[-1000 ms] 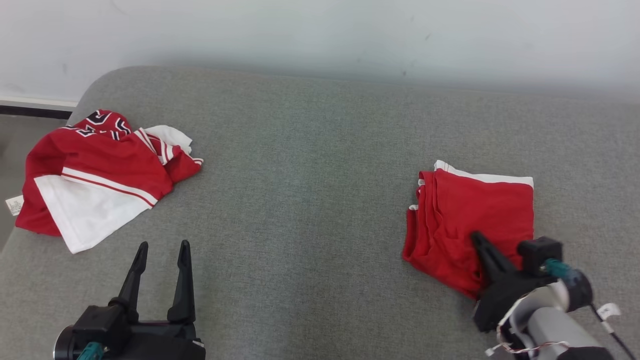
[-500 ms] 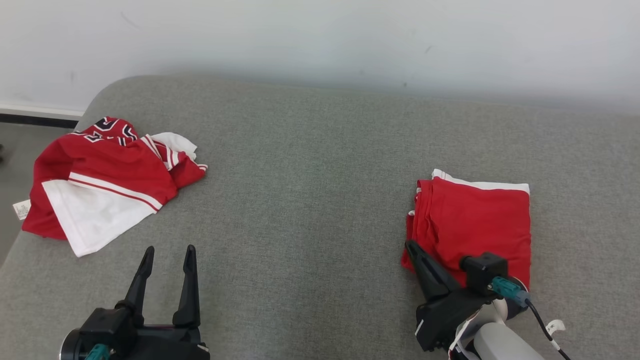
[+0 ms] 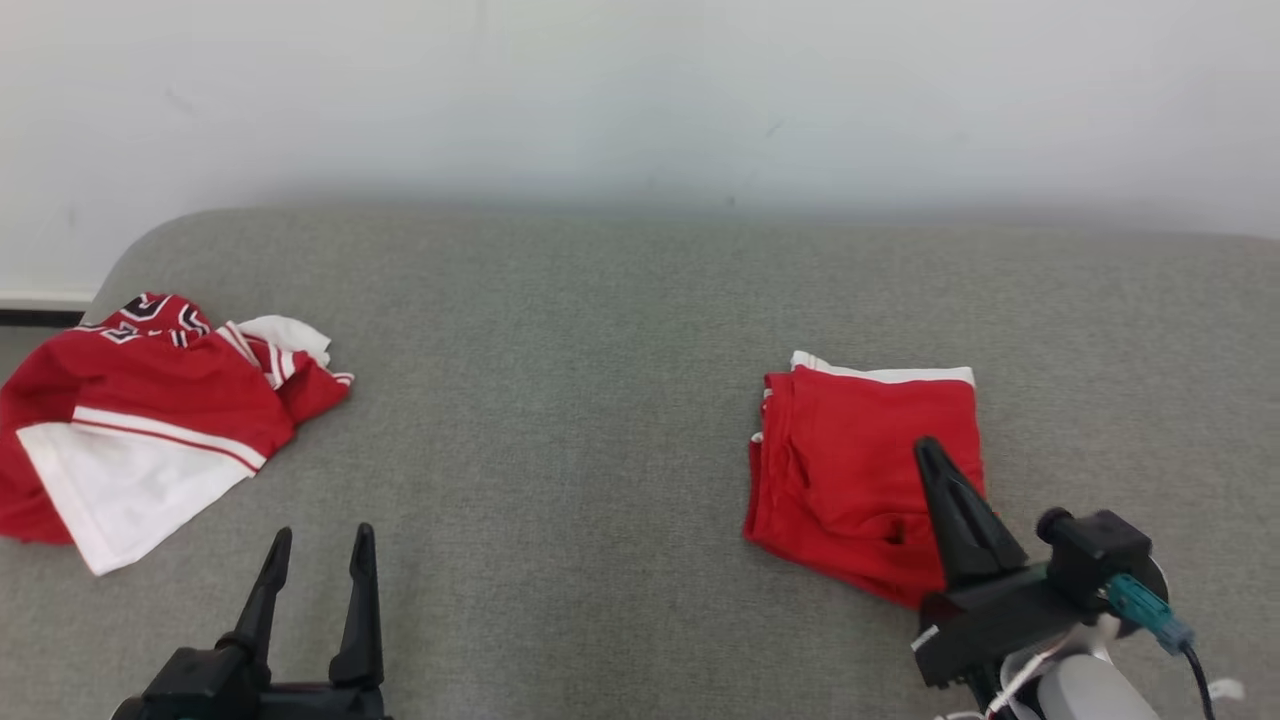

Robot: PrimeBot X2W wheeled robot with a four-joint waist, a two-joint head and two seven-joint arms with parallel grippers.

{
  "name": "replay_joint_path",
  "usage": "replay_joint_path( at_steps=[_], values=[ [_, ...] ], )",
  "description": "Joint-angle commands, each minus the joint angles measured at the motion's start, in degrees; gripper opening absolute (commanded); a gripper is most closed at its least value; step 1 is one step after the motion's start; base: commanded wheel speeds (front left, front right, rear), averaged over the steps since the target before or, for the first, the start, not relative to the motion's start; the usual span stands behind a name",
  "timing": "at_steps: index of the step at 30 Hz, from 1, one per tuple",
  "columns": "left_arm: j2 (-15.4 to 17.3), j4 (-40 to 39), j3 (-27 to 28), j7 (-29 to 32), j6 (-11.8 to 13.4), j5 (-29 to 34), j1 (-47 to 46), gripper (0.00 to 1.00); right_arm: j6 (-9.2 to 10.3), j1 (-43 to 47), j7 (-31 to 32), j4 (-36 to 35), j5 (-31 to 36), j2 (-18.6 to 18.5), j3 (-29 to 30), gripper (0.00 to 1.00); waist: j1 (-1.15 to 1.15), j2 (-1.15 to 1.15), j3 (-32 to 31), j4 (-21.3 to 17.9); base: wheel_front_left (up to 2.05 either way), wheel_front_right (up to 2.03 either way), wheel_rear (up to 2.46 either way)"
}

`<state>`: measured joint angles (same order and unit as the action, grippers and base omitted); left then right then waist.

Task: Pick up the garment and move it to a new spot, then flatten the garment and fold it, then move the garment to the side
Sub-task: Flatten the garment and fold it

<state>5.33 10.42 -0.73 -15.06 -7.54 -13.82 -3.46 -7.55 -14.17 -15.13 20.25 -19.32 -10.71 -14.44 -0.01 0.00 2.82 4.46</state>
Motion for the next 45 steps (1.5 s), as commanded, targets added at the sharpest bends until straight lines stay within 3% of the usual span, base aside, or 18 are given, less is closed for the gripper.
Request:
replay_joint_path(
  at_steps=[1, 12, 13, 14, 15, 16, 26, 45],
  values=[
    [0.34, 0.03, 0.36, -0.17, 0.13, 0.15, 0.79, 1.0, 0.14, 1.25, -0.01, -0.53, 0.73, -0.14, 0.43, 0.0, 0.01, 0.0, -1.46, -1.63, 0.0, 0.0, 0.0],
    [1.03, -0.4, 1.58, -0.17, 0.13, 1.0, 3.61, 1.0, 0.14, 11.32, -0.01, -8.13, 4.03, 1.47, 9.45, 0.0, 0.01, 0.0, -2.74, -5.01, 0.0, 0.0, 0.0],
    [0.98, -0.49, 1.65, -0.17, 0.13, 1.17, 3.74, 1.0, 0.14, 12.31, -0.01, -8.68, 4.31, 1.73, 9.9, 0.05, 0.01, 0.0, -2.79, -5.16, 0.0, 0.0, 0.0],
    [0.94, -0.53, 1.78, -0.17, 0.13, 1.31, 3.85, 1.0, 0.14, 13.13, -0.01, -9.28, 4.67, 1.86, 10.28, 0.39, 0.01, 0.0, -2.84, -5.31, 0.0, 0.0, 0.0],
    [0.97, -0.57, 1.88, -0.17, 0.13, 1.4, 3.93, 1.0, 0.14, 13.8, -0.01, -9.89, 5.05, 1.95, 10.65, 0.79, 0.01, 0.0, -2.87, -5.43, 0.0, 0.0, 0.0],
    [1.02, -0.55, 1.84, -0.17, 0.13, 1.51, 4.07, 1.0, 0.14, 14.48, -0.01, -10.32, 5.28, 2.18, 10.88, 1.0, 0.01, 0.0, -2.9, -5.54, 0.0, 0.0, 0.0],
    [0.73, -0.89, 2.85, -0.17, 0.45, 3.38, 5.98, 1.0, 0.14, 19.13, -0.01, -12.9, 6.35, 3.58, 12.05, 1.0, 0.01, 0.0, -3.69, -6.1, 0.0, 0.0, 0.0],
    [1.75, -1.46, 3.33, -0.17, 0.32, 5.29, 7.31, 1.0, 0.14, 19.98, -0.01, -11.08, 6.26, 3.68, 12.11, 1.0, 0.01, 0.0, -4.69, -5.29, 0.0, 0.0, 0.0]
  ],
)
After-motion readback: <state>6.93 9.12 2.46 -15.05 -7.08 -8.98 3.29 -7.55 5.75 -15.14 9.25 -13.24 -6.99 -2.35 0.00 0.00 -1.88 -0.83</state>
